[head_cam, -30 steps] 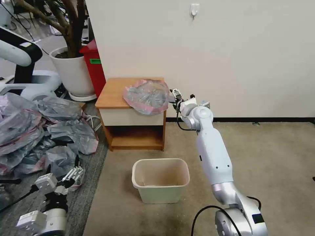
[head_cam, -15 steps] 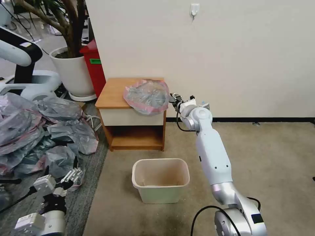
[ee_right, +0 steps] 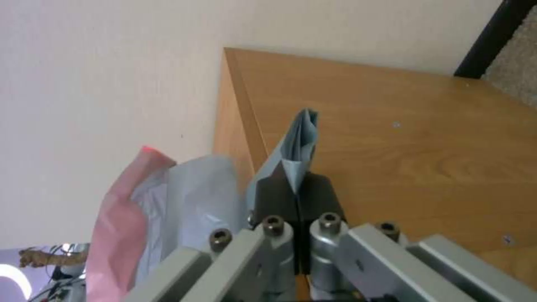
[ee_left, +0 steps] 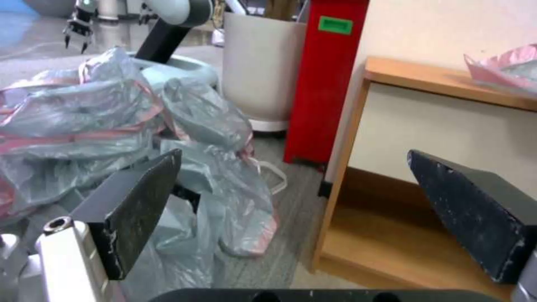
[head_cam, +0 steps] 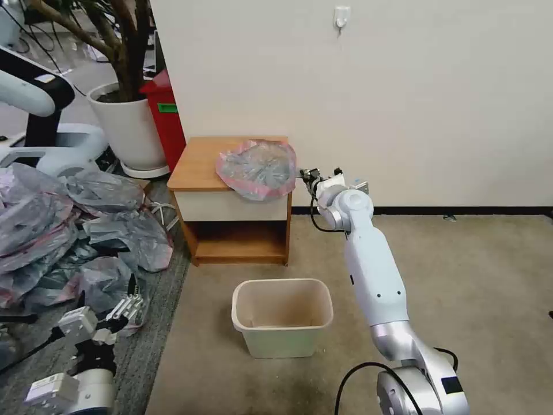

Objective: Pick up the garbage bag from the table and place it over the trash can.

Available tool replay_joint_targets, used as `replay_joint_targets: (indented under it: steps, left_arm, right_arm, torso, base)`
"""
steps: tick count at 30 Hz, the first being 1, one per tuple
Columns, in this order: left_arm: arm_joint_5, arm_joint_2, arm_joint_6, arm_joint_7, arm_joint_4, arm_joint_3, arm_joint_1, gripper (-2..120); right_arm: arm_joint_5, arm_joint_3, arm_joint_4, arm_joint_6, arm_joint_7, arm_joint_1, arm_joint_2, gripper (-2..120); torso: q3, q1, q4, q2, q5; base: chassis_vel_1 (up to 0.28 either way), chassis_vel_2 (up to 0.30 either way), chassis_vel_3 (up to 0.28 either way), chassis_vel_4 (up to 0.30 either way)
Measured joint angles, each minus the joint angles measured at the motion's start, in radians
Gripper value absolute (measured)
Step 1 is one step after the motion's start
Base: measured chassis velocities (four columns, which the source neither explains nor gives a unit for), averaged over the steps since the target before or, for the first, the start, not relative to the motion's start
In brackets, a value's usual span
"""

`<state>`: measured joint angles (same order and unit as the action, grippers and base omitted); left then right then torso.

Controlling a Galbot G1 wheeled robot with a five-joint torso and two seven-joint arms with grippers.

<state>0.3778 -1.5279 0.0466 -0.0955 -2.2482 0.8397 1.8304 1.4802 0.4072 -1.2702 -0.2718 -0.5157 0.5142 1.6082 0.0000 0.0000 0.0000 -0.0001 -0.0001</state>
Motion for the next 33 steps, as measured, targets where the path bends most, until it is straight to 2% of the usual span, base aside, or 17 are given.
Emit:
replay_joint_targets:
  steps: [9,18,22,24,25,28,29,33]
  left_arm:
    - [0.0,-0.001,0.002,-0.001,0.006,-0.001,-0.001,100]
    - [0.0,0.0,0.004,-0.001,0.023,-0.007,-0.017,100]
    - [0.0,0.002,0.005,-0.001,0.028,-0.014,-0.026,100]
    - [-0.001,0.005,0.005,-0.001,0.035,-0.018,-0.034,100]
    - [-0.001,0.005,0.005,-0.001,0.035,-0.018,-0.034,100]
    - [-0.001,0.011,0.005,-0.001,0.04,-0.024,-0.043,100]
    - [-0.001,0.011,0.005,-0.001,0.04,-0.024,-0.043,100]
    - [-0.001,0.022,0.004,-0.001,0.043,-0.03,-0.049,100]
  right_arm:
    - [-0.007,-0.003,-0.016,0.0,0.002,0.008,0.0,0]
    - [0.007,-0.026,-0.129,-0.003,-0.027,0.084,-0.03,0]
    - [0.02,-0.042,-0.221,-0.004,-0.06,0.154,-0.068,0]
    - [0.035,-0.052,-0.314,-0.005,-0.081,0.212,-0.095,0]
    - [0.035,-0.052,-0.314,-0.005,-0.081,0.212,-0.095,0]
    - [0.052,-0.076,-0.454,-0.009,-0.108,0.3,-0.127,0]
    - [0.052,-0.076,-0.454,-0.009,-0.108,0.3,-0.127,0]
    - [0.063,-0.108,-0.633,-0.011,-0.143,0.451,-0.155,0]
  torso:
    - [0.0,0.0,0.0,0.0,0.0]
    - [0.0,0.0,0.0,0.0,0.0001]
    - [0.0,0.0,0.0001,0.0,0.0002]
    - [0.0,0.0,-0.0001,0.0,0.0002]
    - [0.0,0.0,-0.0001,0.0,0.0002]
    - [0.0,0.0,-0.0001,0.0,0.0001]
    - [0.0,0.0,-0.0001,0.0,0.0001]
    - [0.0,0.0,-0.0002,0.0,0.0001]
  base:
    - [0.0,0.0,0.0,0.0]
    - [0.0,0.0,0.0,0.0]
    - [0.0,0.0,0.0,0.0]
    - [0.0,0.0,0.0,0.0]
    - [0.0,0.0,0.0,0.0]
    - [0.0,0.0,0.0,0.0]
    - [0.0,0.0,0.0,0.0]
    - [0.0,0.0,0.0,0.0]
